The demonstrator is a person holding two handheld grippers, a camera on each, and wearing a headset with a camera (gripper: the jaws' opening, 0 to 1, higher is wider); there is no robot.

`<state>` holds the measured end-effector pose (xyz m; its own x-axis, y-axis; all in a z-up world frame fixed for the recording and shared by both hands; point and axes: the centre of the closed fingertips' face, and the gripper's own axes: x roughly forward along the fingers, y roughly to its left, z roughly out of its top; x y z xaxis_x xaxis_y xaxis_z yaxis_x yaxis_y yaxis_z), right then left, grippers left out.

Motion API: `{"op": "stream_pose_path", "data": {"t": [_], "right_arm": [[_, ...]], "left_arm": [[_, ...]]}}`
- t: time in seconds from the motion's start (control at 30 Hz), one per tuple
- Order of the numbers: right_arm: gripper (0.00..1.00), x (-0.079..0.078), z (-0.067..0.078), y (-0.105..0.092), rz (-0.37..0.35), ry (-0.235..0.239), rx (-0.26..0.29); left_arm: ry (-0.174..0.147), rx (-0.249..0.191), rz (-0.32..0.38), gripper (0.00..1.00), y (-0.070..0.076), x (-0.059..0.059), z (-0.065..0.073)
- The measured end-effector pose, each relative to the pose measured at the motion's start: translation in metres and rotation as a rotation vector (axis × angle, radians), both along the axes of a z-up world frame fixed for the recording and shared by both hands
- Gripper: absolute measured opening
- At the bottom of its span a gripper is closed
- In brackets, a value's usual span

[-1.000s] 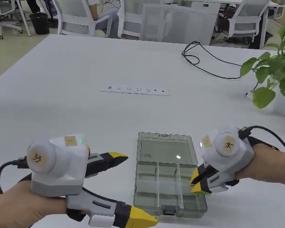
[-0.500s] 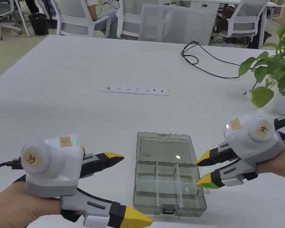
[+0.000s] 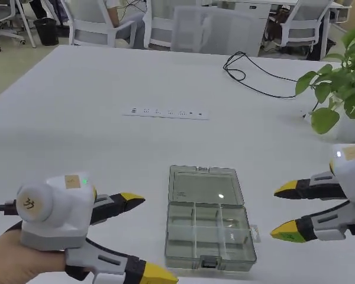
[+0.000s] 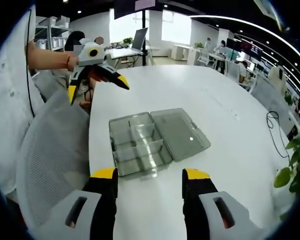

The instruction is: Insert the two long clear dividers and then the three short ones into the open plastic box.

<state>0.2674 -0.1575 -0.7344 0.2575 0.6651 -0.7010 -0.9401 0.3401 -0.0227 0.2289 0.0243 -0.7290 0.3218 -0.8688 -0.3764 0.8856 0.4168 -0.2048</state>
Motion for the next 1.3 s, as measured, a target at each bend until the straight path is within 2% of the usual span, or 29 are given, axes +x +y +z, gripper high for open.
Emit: {"op": "stream_pose_path", "data": {"t": [0.07,0.23,0.5,0.73,0.87,0.97,1.3], "right_arm": [[0.57,-0.002,-0.001,-0.005,-0.018,0.002,0.004],[0.60,-0.006,-0.005,-0.019,-0.065,-0.001,-0.001],[0.65,-0.001,-0.010,-0.034,-0.137,-0.003,0.014],[0.73,0.000,-0.014,-0.037,-0.157,-0.006,0.025],[0.76,-0.001,-0.016,-0.039,-0.152,-0.007,0.026],[0.82,-0.001,-0.017,-0.039,-0.147,-0.011,0.030],[0.84,-0.006,-0.019,-0.038,-0.136,0.003,0.037]], "left_arm": [[-0.009,0.015,-0.002,1.00,0.003,0.001,-0.002],[-0.006,0.032,0.016,1.00,0.013,0.007,-0.006],[-0.009,0.075,0.026,1.00,0.023,0.013,-0.013],[-0.020,0.104,0.040,1.00,0.030,0.018,-0.019],[-0.020,0.101,0.045,1.00,0.032,0.020,-0.020],[-0.022,0.117,0.036,1.00,0.032,0.021,-0.023],[-0.019,0.148,0.005,1.00,0.032,0.020,-0.030]]}}
